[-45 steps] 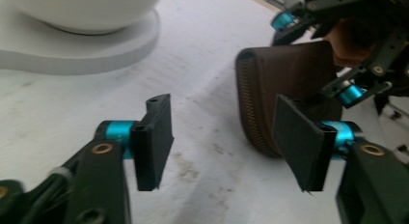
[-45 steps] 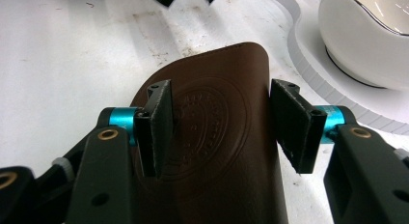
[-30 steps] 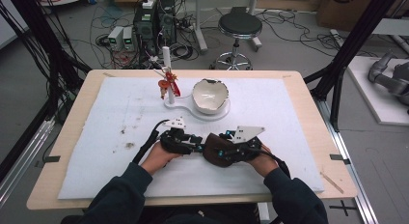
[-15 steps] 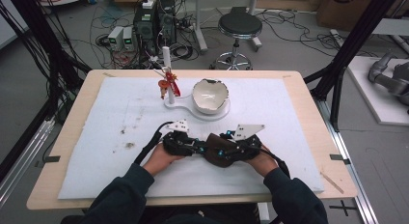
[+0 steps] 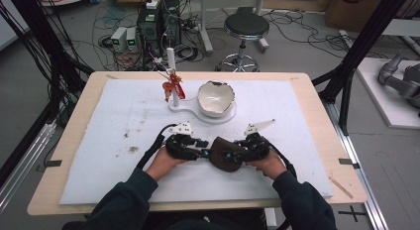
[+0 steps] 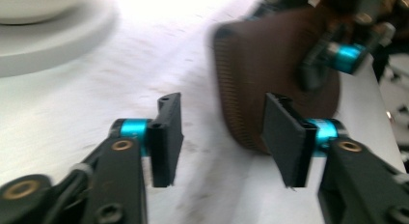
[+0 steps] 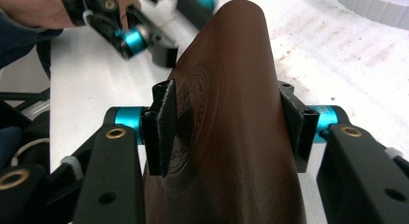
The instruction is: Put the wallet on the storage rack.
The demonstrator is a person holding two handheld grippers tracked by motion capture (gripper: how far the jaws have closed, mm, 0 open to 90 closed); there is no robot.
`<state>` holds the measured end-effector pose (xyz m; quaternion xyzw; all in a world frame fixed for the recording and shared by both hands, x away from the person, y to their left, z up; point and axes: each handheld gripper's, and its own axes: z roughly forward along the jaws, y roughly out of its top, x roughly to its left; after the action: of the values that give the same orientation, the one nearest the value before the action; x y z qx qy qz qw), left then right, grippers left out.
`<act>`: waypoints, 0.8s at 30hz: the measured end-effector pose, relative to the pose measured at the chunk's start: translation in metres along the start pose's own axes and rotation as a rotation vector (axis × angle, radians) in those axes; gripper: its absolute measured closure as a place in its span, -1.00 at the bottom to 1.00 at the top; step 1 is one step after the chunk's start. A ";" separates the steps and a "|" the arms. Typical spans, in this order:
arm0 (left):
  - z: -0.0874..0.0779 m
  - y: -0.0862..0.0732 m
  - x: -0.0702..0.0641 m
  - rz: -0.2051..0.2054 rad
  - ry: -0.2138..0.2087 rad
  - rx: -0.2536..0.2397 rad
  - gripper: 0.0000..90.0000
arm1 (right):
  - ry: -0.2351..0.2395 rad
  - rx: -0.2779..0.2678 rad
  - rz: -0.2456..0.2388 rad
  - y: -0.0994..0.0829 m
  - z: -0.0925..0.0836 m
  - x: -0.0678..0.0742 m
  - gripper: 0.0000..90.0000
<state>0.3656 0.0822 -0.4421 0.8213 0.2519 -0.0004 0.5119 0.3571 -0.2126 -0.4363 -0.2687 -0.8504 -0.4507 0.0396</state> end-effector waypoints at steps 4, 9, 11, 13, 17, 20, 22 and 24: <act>-0.023 0.002 0.013 -0.067 0.057 -0.097 -0.11 | -0.008 -0.036 -0.031 0.002 -0.005 0.001 0.22; -0.059 0.003 0.025 -0.081 0.168 -0.205 -0.27 | -0.056 -0.107 -0.066 0.005 -0.017 0.001 0.40; -0.073 0.003 0.030 -0.108 0.209 -0.251 -0.35 | -0.080 -0.123 -0.074 0.005 -0.020 0.001 0.41; -0.086 0.003 0.033 -0.113 0.252 -0.285 -0.45 | -0.088 -0.142 -0.076 0.007 -0.024 0.001 0.41; -0.105 -0.001 0.037 -0.092 0.302 -0.311 -0.48 | -0.114 -0.157 -0.105 0.014 -0.031 0.001 0.41; -0.117 -0.006 0.040 -0.080 0.341 -0.313 -0.48 | -0.124 -0.173 -0.120 0.022 -0.035 -0.001 0.41; -0.122 -0.011 0.042 -0.081 0.358 -0.307 -0.48 | -0.137 -0.179 -0.136 0.030 -0.038 -0.003 0.42; -0.125 -0.015 0.044 -0.090 0.369 -0.305 -0.48 | -0.143 -0.193 -0.153 0.038 -0.039 -0.004 0.42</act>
<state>0.3660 0.2107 -0.4069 0.7087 0.3745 0.1648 0.5747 0.3726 -0.2282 -0.3859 -0.2372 -0.8217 -0.5118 -0.0816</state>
